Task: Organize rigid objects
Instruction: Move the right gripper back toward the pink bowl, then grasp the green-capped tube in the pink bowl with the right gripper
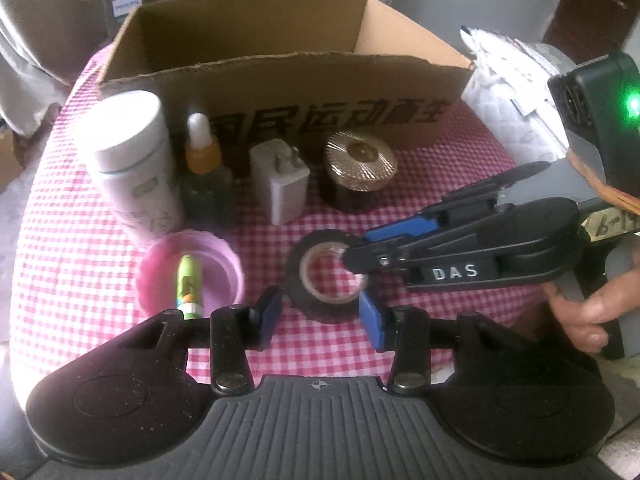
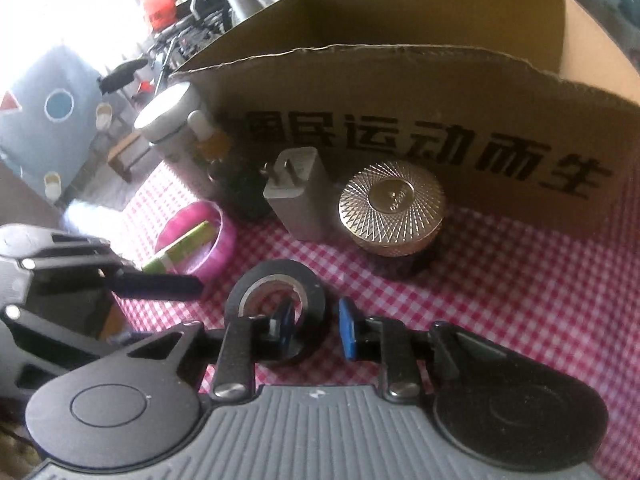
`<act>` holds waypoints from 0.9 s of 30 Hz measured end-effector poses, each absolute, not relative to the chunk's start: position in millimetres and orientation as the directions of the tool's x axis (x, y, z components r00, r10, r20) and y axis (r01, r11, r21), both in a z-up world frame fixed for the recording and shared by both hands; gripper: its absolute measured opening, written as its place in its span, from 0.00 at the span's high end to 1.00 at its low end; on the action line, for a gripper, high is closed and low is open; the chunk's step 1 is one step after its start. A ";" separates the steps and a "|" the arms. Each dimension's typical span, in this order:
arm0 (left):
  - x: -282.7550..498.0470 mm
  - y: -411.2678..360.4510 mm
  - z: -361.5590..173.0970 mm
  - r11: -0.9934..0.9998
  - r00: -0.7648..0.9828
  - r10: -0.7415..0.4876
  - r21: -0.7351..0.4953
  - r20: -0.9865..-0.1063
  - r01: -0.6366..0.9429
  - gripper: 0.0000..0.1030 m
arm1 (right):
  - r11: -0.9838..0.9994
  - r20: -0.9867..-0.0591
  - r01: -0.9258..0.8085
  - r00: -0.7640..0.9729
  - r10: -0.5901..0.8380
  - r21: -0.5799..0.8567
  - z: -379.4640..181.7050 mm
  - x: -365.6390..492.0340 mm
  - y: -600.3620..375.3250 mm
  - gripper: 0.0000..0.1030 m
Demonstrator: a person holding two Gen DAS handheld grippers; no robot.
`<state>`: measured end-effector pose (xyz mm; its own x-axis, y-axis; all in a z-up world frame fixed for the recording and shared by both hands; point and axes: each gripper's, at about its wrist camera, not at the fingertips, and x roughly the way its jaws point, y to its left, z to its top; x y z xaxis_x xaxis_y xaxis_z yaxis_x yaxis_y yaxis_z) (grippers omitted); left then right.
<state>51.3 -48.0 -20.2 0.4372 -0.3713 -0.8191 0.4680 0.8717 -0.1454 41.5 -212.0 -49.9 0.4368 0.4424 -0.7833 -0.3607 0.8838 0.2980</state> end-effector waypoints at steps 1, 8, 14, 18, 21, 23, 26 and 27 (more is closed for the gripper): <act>48.2 -46.7 -18.2 0.875 0.449 -0.369 -0.141 -0.814 0.463 0.57 | 0.889 -0.786 -0.361 0.444 0.430 0.282 -48.9 40.2 -214.3 0.76; 38.9 -21.1 -6.2 0.888 0.503 -0.377 -0.149 -0.778 0.434 0.52 | 0.953 -0.803 -0.212 0.515 0.298 0.218 -44.8 32.5 -268.2 0.76; 43.0 -1.9 -2.6 0.899 0.534 -0.381 -0.168 -0.755 0.405 0.47 | 0.950 -0.760 -0.116 0.576 0.301 0.289 -19.0 22.1 -296.6 0.74; 43.2 9.1 -0.1 0.909 0.556 -0.374 -0.173 -0.742 0.380 0.45 | 0.914 -0.694 -0.196 0.600 0.398 0.354 4.9 22.5 -270.0 0.74; 46.2 15.6 -1.6 0.915 0.563 -0.368 -0.181 -0.740 0.360 0.45 | 0.854 -0.672 -0.292 0.528 0.520 0.431 3.4 37.0 -232.1 0.74; 49.8 18.1 -5.9 0.923 0.562 -0.350 -0.173 -0.749 0.345 0.45 | 0.821 -0.672 -0.310 0.473 0.570 0.479 -4.6 50.6 -211.4 0.74; 56.1 15.1 -13.1 0.930 0.556 -0.320 -0.143 -0.767 0.338 0.48 | 0.778 -0.669 -0.296 0.399 0.628 0.554 -21.1 65.0 -188.2 0.74; 57.4 15.5 -15.1 0.932 0.554 -0.311 -0.133 -0.773 0.337 0.49 | 0.780 -0.676 -0.289 0.389 0.626 0.555 -26.5 70.0 -182.2 0.74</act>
